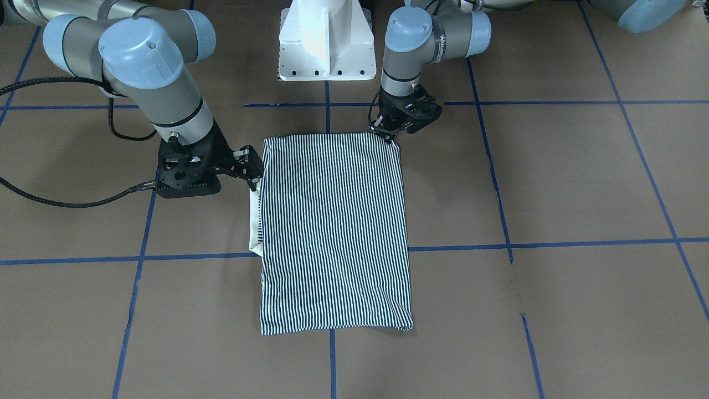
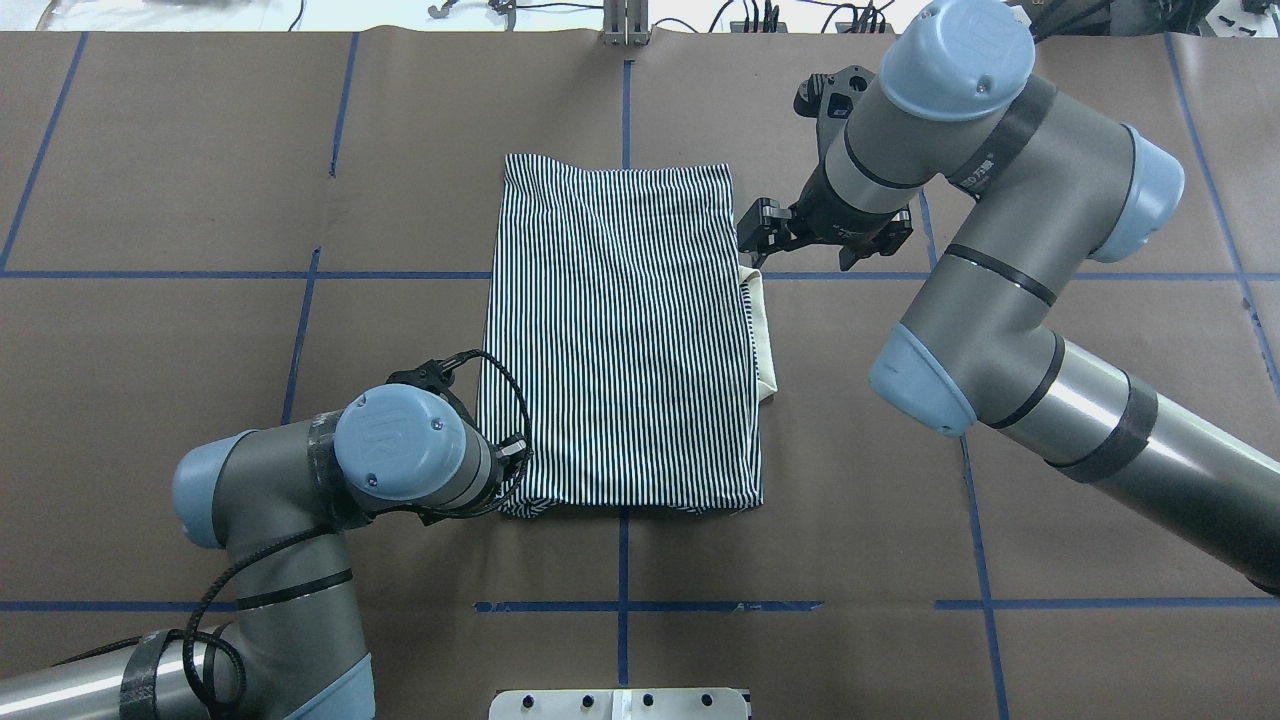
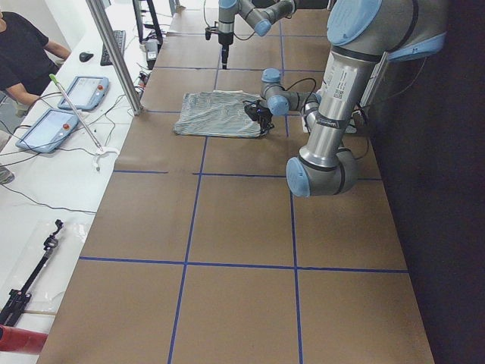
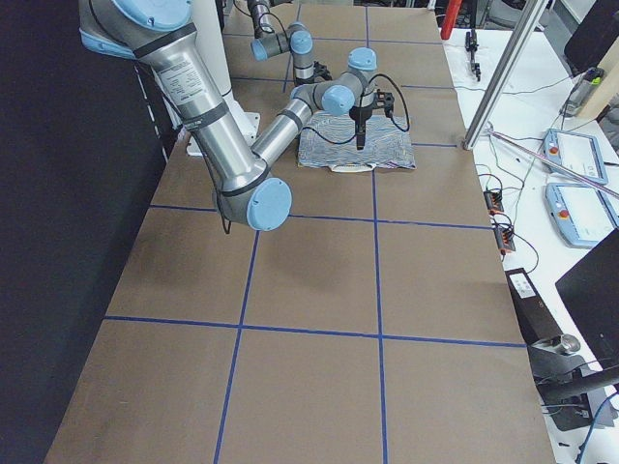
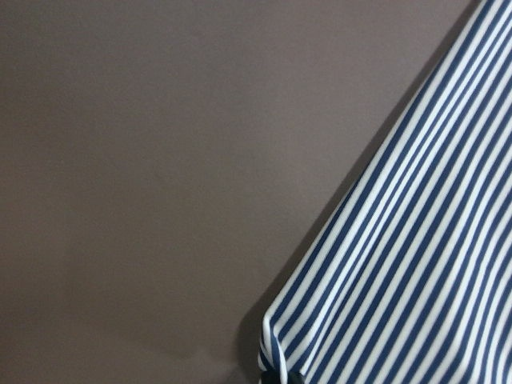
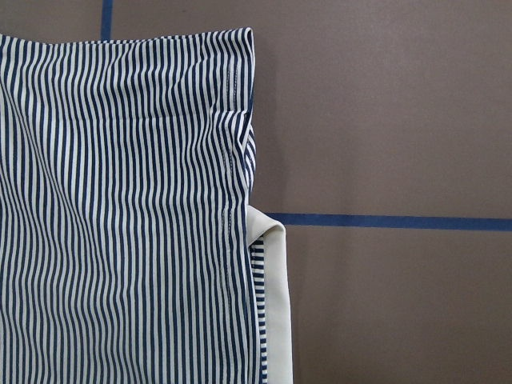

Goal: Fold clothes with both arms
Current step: 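Move the right gripper down the shirt's side to its near corner beside the left gripper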

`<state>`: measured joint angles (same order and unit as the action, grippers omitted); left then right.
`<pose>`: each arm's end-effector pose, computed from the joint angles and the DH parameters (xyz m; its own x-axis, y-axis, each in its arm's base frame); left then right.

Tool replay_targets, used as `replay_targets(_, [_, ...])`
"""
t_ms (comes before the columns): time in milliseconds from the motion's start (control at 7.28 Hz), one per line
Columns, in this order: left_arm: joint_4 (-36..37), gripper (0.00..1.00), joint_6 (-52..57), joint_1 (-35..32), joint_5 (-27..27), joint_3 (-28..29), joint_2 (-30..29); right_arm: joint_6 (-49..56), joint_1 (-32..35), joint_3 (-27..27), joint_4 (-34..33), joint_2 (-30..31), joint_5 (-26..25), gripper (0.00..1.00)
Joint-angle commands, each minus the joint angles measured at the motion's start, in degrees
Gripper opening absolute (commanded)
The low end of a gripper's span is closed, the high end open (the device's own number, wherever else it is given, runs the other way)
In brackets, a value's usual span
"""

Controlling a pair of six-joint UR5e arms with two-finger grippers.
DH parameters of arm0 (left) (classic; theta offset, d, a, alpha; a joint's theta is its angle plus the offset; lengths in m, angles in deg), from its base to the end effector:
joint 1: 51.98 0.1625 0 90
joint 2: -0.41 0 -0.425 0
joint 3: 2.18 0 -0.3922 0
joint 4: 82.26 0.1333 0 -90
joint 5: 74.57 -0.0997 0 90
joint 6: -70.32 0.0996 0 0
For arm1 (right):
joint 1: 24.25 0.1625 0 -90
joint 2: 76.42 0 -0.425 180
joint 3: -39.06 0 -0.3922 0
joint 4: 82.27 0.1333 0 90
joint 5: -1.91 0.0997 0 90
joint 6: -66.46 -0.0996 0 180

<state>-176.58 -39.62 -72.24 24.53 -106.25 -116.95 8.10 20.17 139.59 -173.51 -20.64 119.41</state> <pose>0.5498 -0.3282 0.2776 0.5350 -0.5564 -0.6357 0.4448 0.8253 -0.3480 -0.4036 -0.5178 0.2332 0.6476 -0.0169 0.7618 -0.0635 0.9951 0.0761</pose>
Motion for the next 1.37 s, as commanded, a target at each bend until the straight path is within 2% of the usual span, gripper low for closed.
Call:
replay_targets(0, [0.01, 0.00, 1.39, -0.05, 0.13, -0.33, 0.21, -2.95, -0.30, 0.28, 0.00, 0.03, 0.18, 1.00])
replay_targets(275, [0.01, 0.00, 4.46, -0.49, -0.05, -1.04, 0.38, -17.32, -3.88, 1.85, 0.70, 0.11, 0.19, 1.00])
replay_targets(549, [0.01, 0.00, 5.61, -0.84, -0.05, -1.13, 0.38, -37.08, -9.41, 3.09, 2.46, 0.12, -0.60, 1.00])
replay_targets(686, [0.01, 0.00, 5.61, -0.84, 0.04, -1.13, 0.38, -44.39, -12.23, 3.18, 2.46, 0.03, -4.00, 1.00])
replay_targets(824, [0.10, 0.00, 5.61, -1.10, 0.04, -1.21, 0.38, -50.47, -15.04, 3.01, 2.46, 0.03, -7.86, 1.00])
replay_targets(1236, [2.19, 0.00, 5.79, -2.07, 0.13, -4.72, 0.39, -59.13, -20.24, 2.39, 2.37, 0.03, -11.76, 1.00])
